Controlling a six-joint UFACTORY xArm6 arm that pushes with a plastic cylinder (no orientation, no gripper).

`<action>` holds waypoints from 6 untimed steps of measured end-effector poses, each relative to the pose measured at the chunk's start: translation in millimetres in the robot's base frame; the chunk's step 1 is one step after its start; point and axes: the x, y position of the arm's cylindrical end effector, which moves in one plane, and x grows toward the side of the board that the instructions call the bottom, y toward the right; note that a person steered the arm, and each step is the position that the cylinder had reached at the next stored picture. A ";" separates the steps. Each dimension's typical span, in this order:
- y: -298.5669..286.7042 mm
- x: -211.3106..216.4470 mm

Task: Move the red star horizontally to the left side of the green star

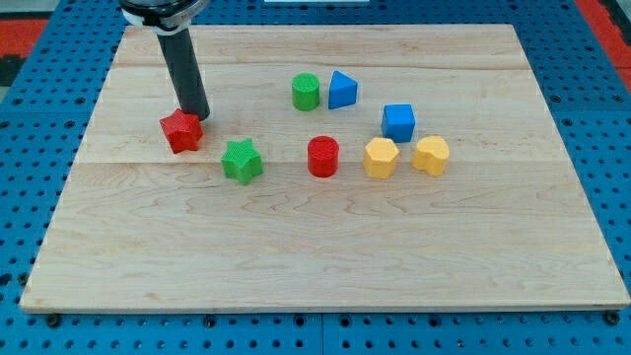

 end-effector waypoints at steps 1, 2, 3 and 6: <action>3.5 -28.8; 13.0 -43.7; 33.7 -52.2; -20.6 -17.5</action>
